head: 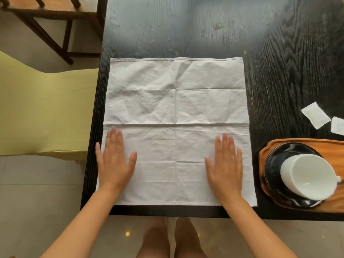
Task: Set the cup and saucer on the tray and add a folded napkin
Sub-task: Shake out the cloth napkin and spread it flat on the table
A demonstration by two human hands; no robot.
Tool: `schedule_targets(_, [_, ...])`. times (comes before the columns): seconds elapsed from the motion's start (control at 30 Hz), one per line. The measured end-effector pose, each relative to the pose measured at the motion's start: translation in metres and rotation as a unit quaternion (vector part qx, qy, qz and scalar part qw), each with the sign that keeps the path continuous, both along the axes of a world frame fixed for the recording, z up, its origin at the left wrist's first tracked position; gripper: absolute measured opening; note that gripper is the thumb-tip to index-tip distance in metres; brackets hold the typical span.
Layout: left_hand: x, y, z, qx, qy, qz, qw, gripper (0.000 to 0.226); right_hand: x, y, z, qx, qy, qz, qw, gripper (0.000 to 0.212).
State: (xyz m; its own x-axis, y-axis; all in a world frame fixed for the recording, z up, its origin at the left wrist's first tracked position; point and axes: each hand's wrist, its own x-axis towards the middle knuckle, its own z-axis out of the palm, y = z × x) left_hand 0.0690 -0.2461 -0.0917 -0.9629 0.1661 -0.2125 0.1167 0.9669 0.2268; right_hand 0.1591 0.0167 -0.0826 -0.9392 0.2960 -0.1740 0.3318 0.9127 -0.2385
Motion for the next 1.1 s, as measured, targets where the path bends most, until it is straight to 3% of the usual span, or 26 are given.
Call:
schedule_targets(0.13, [-0.033, 0.074, 0.000, 0.042, 0.039, -0.123, 0.991, 0.061, -0.073, -0.033, -0.004, -0.023, 0.047, 0.057, 0.997, 0.058])
schedule_targets(0.3, [-0.059, 0.097, -0.026, 0.009, 0.031, -0.191, 0.981, 0.059, -0.109, -0.022, -0.027, 0.017, 0.006, 0.105, 0.994, 0.057])
schedule_targets(0.4, [-0.083, 0.066, -0.029, 0.000, 0.046, -0.175, 0.983, 0.063, -0.114, 0.016, -0.026, 0.038, -0.001, 0.081, 0.996, 0.062])
schedule_targets(0.6, [-0.127, 0.012, -0.025, -0.028, 0.012, -0.037, 0.999, 0.075, -0.128, 0.074, -0.019, 0.060, -0.014, -0.043, 0.997, 0.069])
schedule_targets(0.7, [-0.148, 0.034, -0.017, -0.013, 0.034, 0.027, 0.999, 0.068, -0.150, 0.058, -0.014, 0.059, 0.021, -0.001, 0.998, 0.070])
schedule_targets(0.8, [-0.162, 0.081, -0.013, 0.011, 0.070, -0.087, 0.994, 0.071, -0.186, 0.025, -0.014, 0.037, 0.053, 0.103, 0.993, 0.067])
schedule_targets(0.9, [-0.170, 0.114, -0.020, -0.020, 0.051, -0.211, 0.976, 0.072, -0.215, 0.010, -0.020, 0.030, 0.034, 0.145, 0.988, 0.060])
schedule_targets(1.0, [-0.190, 0.106, -0.029, -0.022, 0.030, -0.220, 0.975, 0.075, -0.231, 0.029, -0.028, 0.030, 0.008, 0.137, 0.990, 0.059])
schedule_targets(1.1, [-0.213, 0.072, -0.030, -0.011, 0.044, -0.167, 0.985, 0.077, -0.234, 0.069, -0.028, 0.038, 0.016, 0.104, 0.994, 0.062])
